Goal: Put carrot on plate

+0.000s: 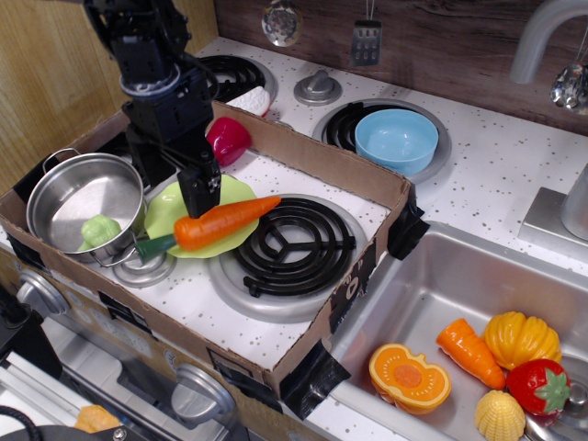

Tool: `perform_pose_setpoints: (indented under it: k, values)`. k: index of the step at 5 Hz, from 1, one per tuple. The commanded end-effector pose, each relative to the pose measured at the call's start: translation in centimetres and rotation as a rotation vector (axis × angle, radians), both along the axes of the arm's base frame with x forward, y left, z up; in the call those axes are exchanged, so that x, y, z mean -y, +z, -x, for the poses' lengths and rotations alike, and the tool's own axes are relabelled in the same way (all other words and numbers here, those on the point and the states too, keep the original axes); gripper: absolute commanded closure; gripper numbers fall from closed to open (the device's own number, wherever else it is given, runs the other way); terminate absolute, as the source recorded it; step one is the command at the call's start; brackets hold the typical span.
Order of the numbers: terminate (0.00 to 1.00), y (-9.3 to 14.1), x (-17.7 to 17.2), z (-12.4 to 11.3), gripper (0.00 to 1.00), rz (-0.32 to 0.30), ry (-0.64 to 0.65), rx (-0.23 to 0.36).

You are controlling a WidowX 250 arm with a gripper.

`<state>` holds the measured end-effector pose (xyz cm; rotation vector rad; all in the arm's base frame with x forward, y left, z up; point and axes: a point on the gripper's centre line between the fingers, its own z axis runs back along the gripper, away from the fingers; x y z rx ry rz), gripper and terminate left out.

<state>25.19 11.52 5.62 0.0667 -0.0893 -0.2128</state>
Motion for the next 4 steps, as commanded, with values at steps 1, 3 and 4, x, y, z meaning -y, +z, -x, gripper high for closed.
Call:
perform_pose_setpoints:
  k: [1,3,4]
  values:
    - [0.00,8.8,-0.1,-1.7,0.00,-0.220,-0.081,0.032]
    - [0.00,13.8,1.2,-1.3,0.00,-0.239,-0.081,-0.005]
    - [0.00,13.8,1.2,-1.3,0.00,-0.239,-0.081,-0.005]
